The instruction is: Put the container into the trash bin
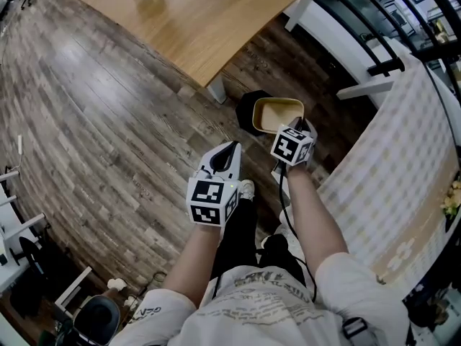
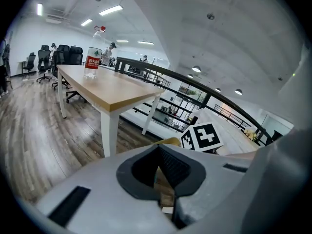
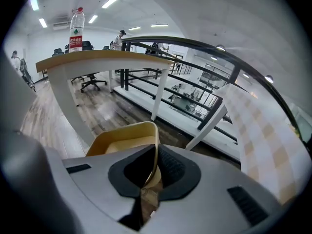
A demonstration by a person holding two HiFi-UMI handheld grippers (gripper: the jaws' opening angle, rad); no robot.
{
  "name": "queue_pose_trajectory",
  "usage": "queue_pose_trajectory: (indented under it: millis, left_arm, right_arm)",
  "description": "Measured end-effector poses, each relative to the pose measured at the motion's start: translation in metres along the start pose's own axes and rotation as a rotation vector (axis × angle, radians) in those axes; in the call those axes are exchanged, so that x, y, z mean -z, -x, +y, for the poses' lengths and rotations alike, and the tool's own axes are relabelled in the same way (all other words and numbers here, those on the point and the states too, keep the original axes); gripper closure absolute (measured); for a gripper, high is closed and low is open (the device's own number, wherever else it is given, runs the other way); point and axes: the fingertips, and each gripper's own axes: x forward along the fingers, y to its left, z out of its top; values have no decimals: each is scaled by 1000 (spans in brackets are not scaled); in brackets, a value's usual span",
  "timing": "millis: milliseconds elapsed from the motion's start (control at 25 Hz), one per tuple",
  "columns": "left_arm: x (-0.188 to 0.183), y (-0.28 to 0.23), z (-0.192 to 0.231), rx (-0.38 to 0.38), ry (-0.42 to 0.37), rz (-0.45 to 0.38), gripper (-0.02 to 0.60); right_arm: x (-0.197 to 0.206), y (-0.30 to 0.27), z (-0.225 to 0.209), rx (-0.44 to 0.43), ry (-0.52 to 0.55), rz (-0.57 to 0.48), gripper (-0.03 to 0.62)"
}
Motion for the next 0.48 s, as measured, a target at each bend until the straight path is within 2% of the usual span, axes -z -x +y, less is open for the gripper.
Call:
queue_pose_trajectory:
  millis: [280, 480]
  left_arm:
    - [3, 0, 5, -7, -3, 5, 578]
    - [6, 4, 9, -13, -4, 2, 578]
  right_arm:
    - [7, -10, 10, -10, -8, 9, 571]
    - [11, -13, 20, -68, -47, 8, 533]
